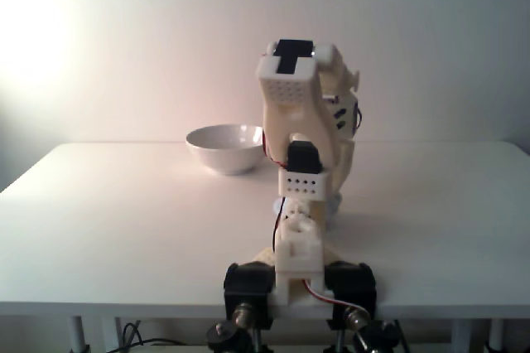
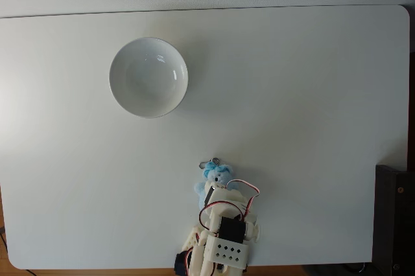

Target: Grasp a skyblue doll and put it into the bowl.

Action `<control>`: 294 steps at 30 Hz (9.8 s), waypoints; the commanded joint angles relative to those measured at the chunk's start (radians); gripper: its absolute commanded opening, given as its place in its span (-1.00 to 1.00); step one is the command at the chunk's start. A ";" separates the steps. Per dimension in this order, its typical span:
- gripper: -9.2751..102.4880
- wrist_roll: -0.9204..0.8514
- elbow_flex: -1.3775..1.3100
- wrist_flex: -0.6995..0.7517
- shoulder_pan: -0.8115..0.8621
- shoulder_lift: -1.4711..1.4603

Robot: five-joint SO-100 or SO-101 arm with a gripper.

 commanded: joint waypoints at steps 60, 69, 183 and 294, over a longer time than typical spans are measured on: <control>-0.83 0.005 -0.864 0.209 -0.146 -0.060; -0.83 0.003 -1.083 0.210 -0.207 -0.239; 0.40 -0.095 -2.313 0.209 -0.528 -1.440; -0.83 -0.086 -0.357 0.259 -0.350 0.698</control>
